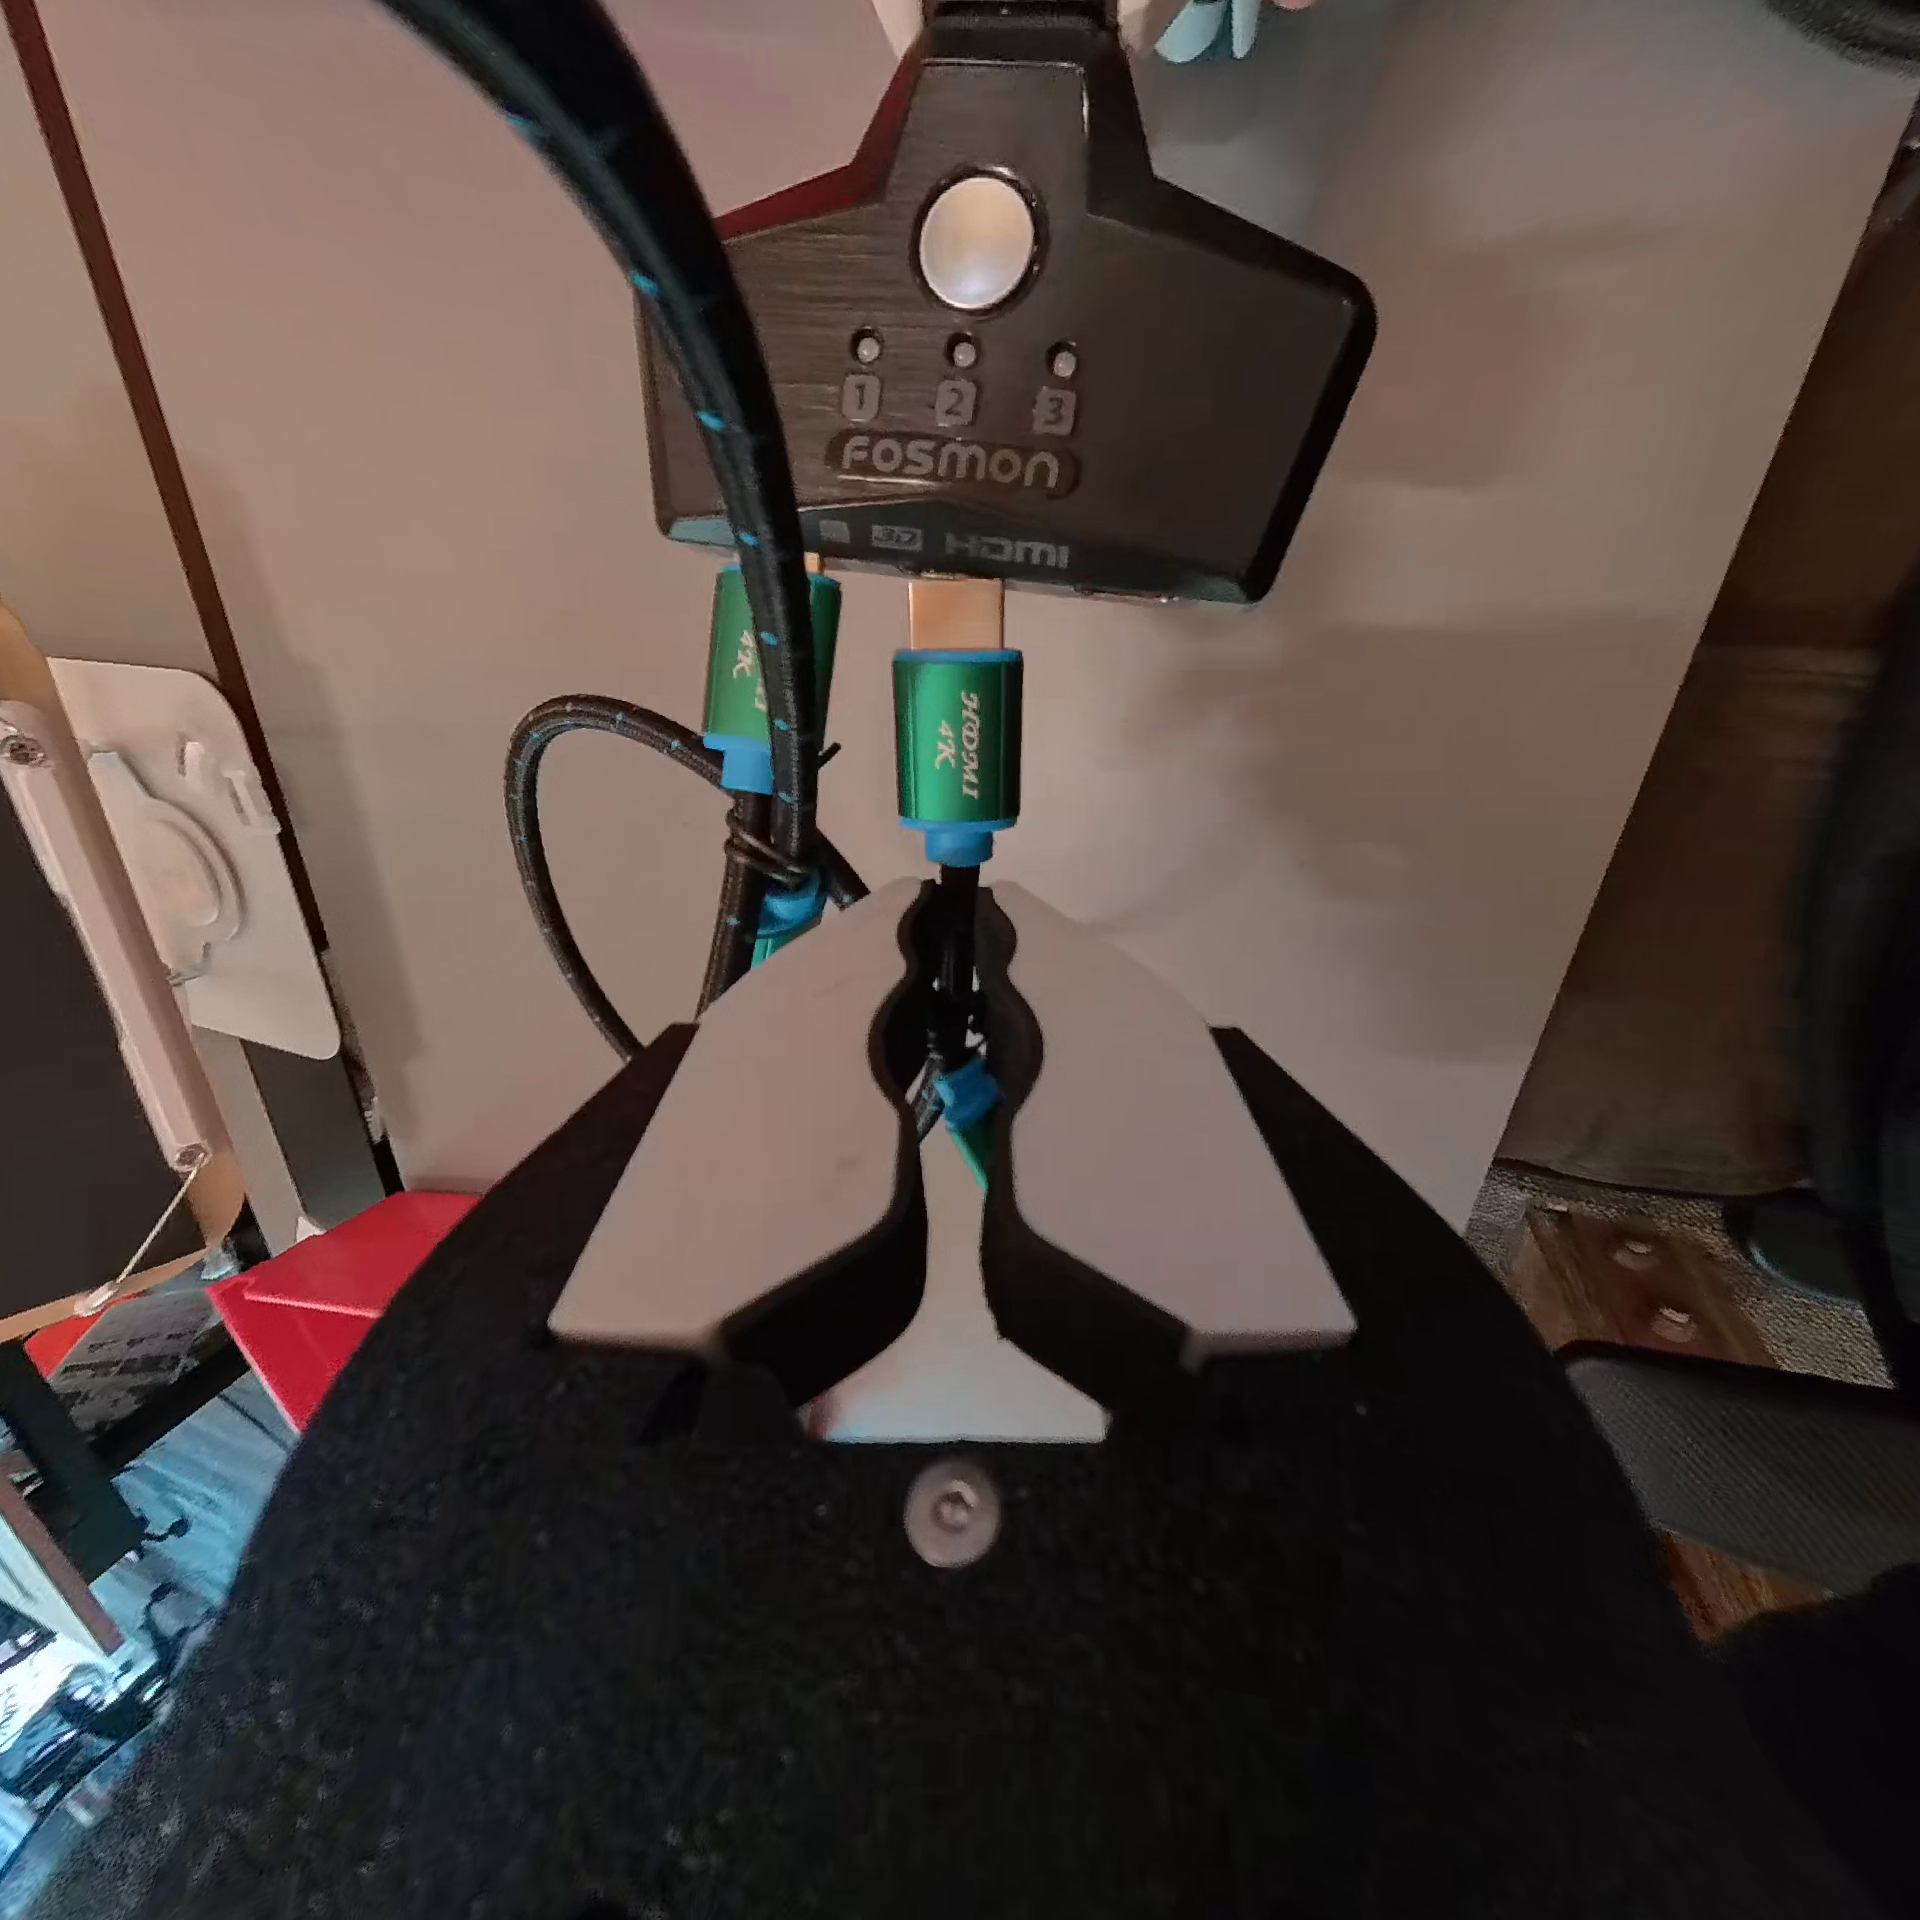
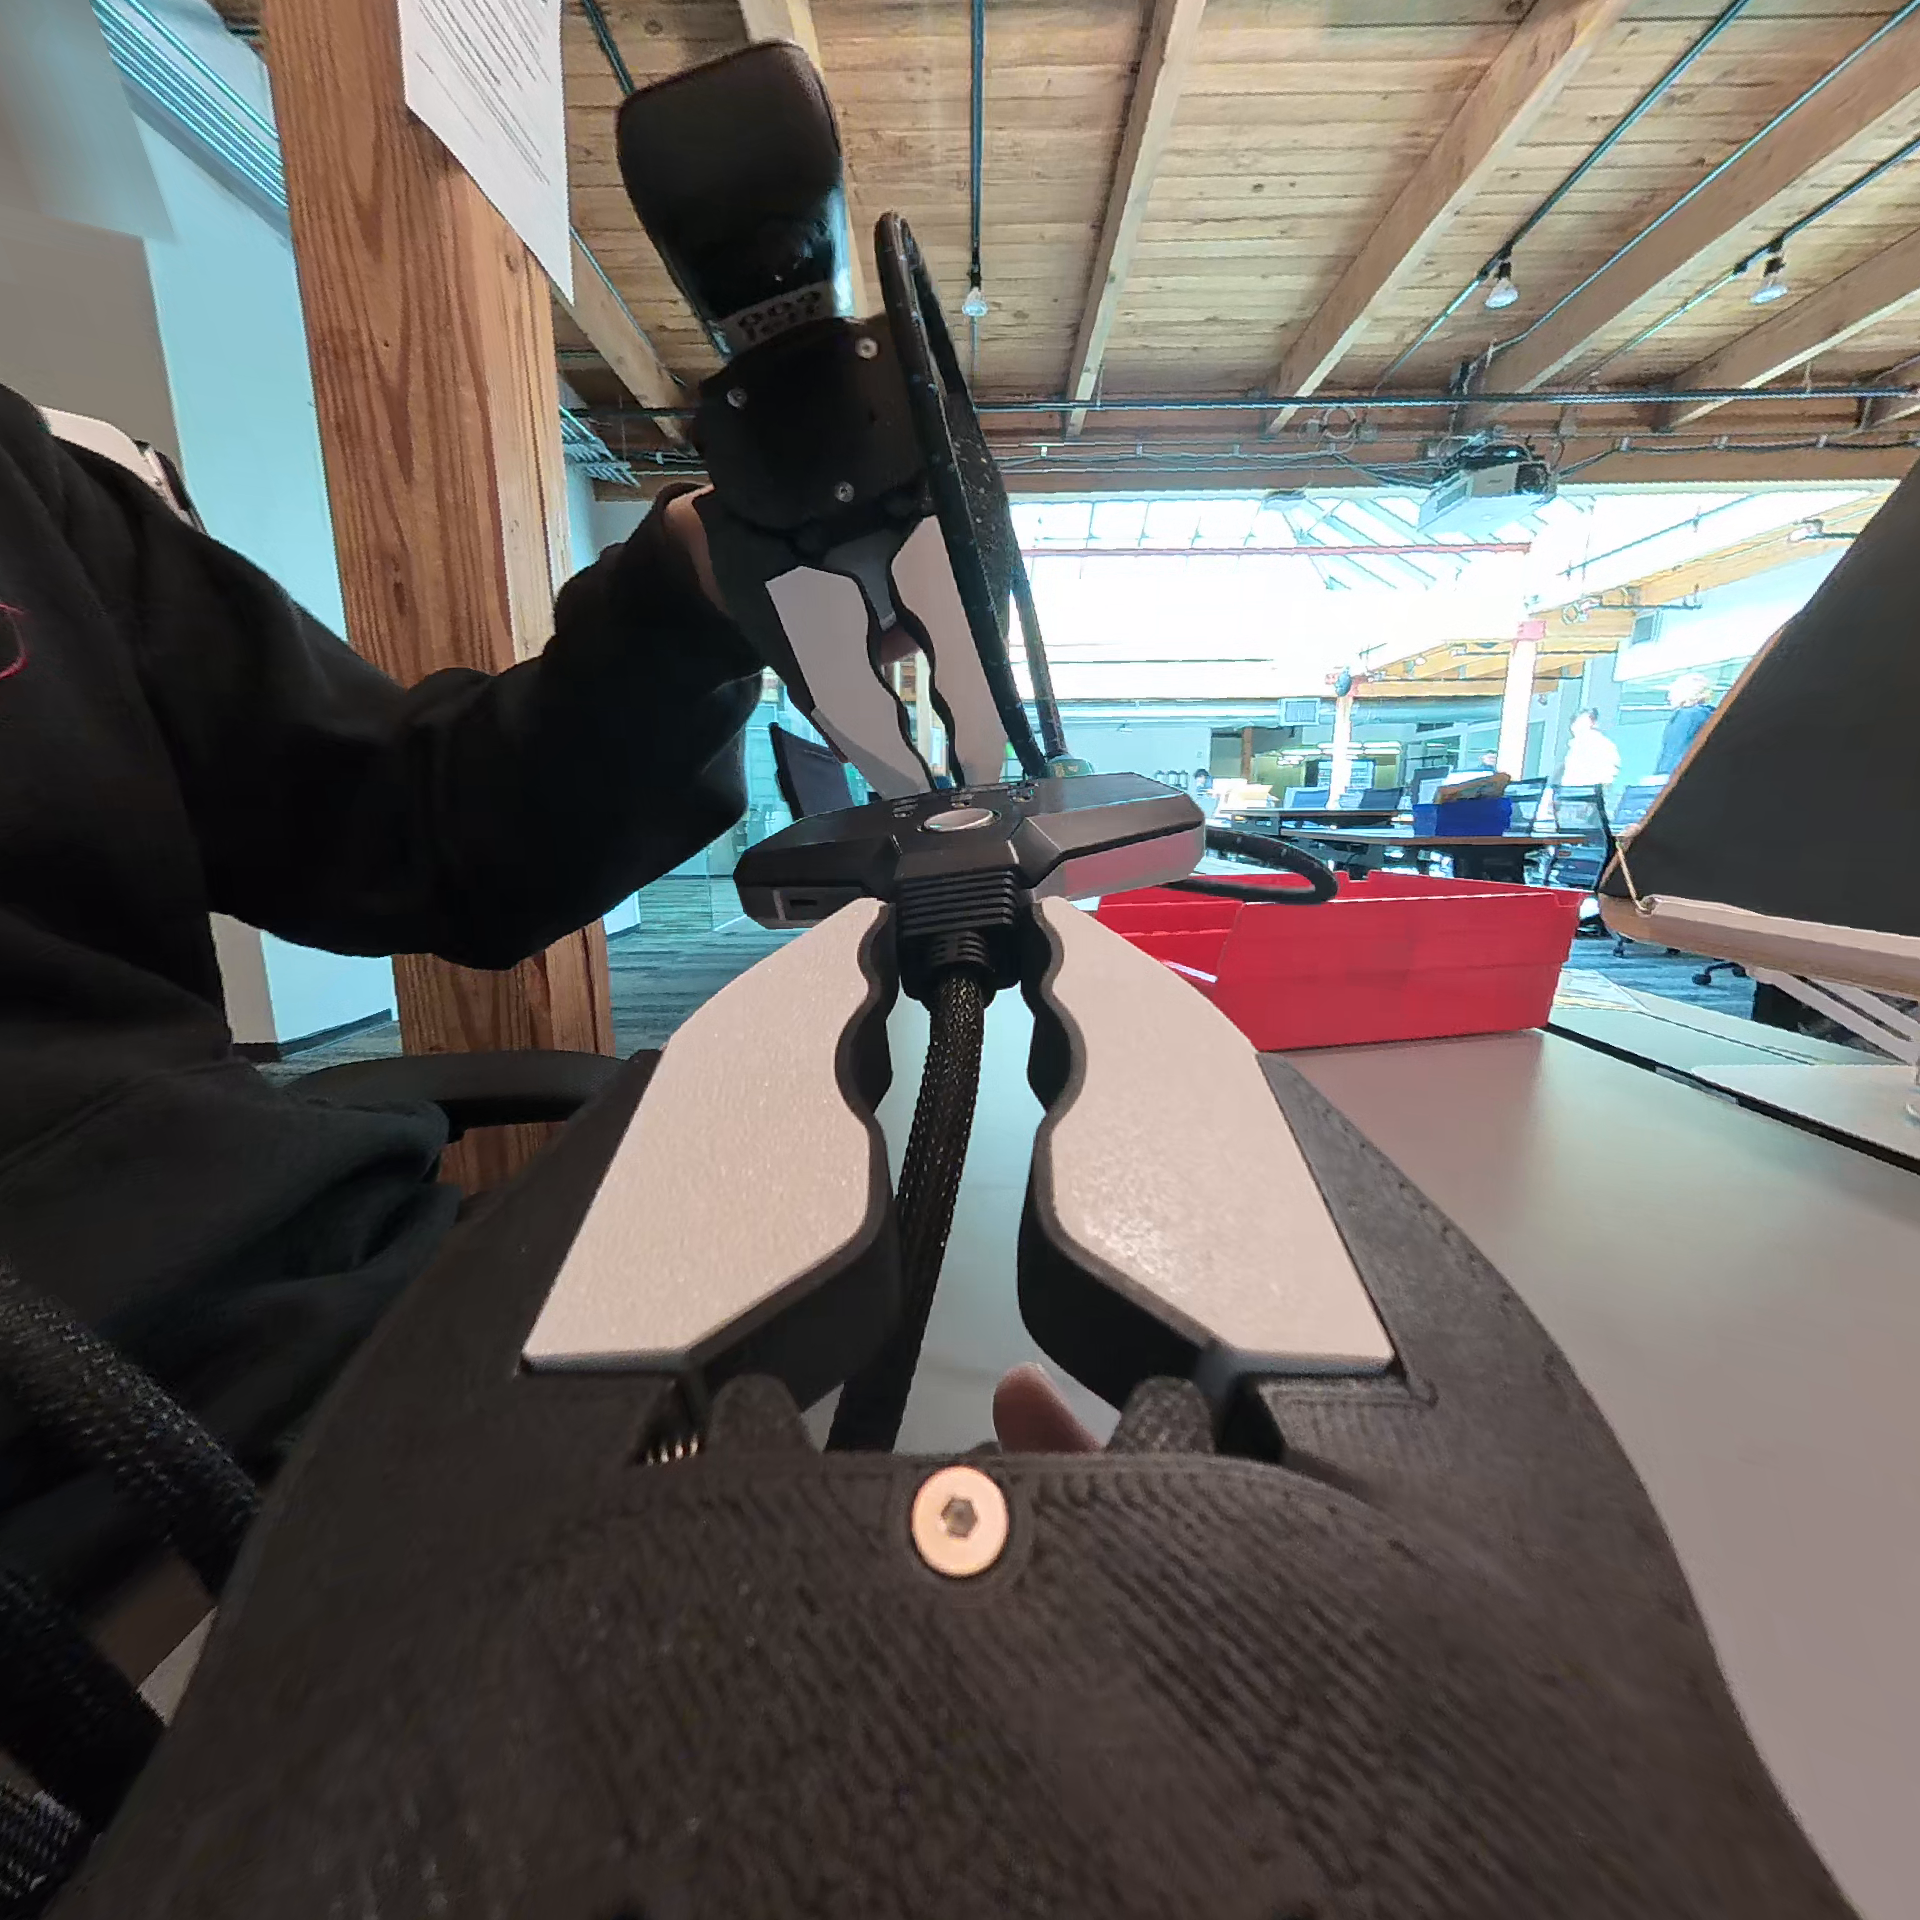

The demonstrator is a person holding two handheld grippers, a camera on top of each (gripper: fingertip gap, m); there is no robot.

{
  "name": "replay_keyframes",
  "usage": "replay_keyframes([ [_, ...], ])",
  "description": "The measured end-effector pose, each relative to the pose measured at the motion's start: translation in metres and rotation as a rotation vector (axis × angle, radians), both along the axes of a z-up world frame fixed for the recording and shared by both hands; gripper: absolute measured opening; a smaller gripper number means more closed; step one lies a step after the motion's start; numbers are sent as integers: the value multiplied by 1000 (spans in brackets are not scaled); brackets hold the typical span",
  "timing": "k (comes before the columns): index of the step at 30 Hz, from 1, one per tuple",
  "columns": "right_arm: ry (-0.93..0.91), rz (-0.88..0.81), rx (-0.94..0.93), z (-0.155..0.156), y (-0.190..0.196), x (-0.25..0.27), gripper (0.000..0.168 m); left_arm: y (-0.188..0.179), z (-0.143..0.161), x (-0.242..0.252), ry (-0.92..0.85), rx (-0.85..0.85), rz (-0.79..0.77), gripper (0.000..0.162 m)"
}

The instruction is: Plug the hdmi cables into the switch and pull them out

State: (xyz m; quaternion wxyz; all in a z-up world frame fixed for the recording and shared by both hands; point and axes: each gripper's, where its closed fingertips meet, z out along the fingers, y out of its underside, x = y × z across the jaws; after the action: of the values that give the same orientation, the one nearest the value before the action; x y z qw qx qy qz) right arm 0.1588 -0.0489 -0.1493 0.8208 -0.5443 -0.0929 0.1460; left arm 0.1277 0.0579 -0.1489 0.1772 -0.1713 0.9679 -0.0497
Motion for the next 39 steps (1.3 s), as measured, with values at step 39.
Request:
replay_keyframes([
  [39, 22, -24, -28, -1, 2, 5, 23, -5, 13, 16, -135, -294, -152, 6],
])
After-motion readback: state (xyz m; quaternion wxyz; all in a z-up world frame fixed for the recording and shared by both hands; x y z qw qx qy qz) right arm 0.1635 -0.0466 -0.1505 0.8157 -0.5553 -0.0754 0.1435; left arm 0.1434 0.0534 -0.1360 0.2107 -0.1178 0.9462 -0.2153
